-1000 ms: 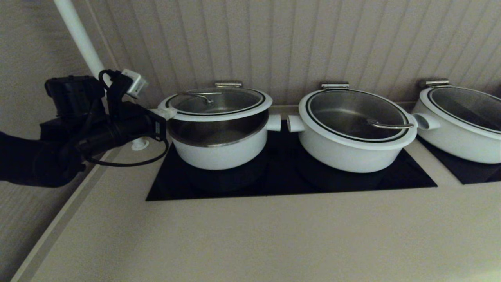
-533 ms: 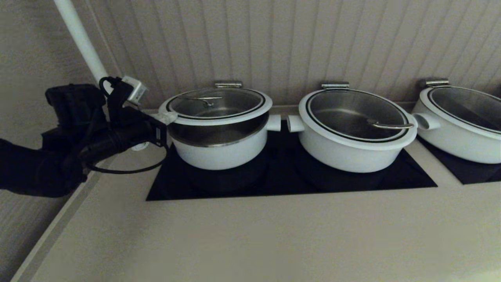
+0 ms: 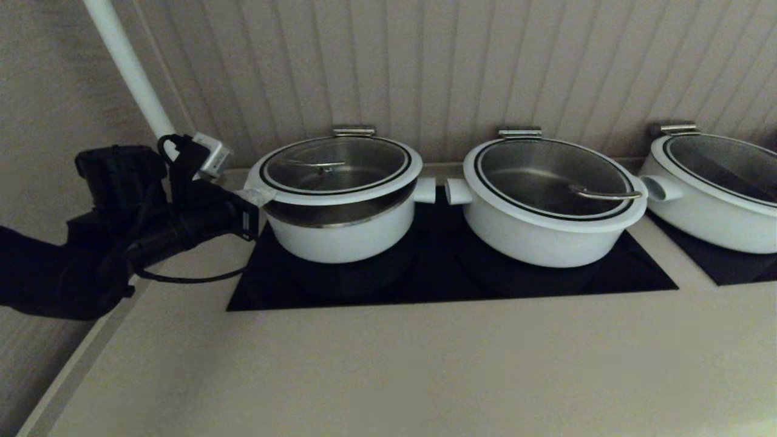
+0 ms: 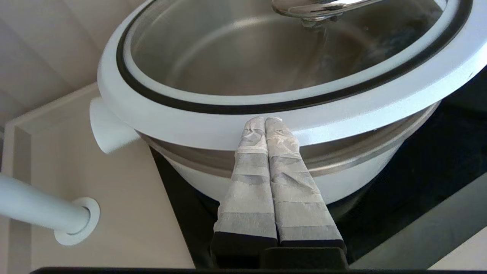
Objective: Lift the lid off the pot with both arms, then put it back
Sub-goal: Close the pot lid
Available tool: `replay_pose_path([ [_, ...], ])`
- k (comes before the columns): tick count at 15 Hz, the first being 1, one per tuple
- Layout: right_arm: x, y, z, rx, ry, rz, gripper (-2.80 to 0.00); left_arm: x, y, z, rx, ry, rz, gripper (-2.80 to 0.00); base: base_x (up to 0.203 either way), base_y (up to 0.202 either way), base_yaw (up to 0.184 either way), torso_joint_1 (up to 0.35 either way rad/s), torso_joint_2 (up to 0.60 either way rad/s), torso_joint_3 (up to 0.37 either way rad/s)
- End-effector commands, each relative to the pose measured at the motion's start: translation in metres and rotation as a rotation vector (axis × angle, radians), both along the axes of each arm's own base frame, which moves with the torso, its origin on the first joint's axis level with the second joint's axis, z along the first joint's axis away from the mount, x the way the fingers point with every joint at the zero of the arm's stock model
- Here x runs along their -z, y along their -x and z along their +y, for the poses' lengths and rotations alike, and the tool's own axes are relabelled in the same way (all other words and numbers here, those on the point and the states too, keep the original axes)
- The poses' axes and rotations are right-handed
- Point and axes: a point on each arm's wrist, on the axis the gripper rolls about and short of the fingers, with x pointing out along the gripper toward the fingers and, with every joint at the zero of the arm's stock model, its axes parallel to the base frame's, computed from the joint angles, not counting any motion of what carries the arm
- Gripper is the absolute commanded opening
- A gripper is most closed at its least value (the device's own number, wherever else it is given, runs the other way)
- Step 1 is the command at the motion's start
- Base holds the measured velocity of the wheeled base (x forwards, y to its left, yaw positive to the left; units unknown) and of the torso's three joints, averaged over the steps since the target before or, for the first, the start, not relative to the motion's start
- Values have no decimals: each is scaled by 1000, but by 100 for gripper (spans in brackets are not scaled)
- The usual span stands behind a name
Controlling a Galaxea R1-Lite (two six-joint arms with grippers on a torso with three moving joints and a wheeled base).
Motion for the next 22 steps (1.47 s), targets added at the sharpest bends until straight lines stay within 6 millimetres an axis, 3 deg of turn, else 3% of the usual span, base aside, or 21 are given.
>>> replay_pose_path([
  [1,0,0,0,-1,1,-1,-280,3,-1,0,0,-2,5,-280,0,0,0,0,0,0],
  [11,0,0,0,-1,1,0,-280,22,-12,-1,-4,-1,-12,-280,0,0,0,0,0,0],
  [22,0,0,0,0,1,0,-280,40,-6,0,-3,-12,51,-280,0,0,0,0,0,0],
])
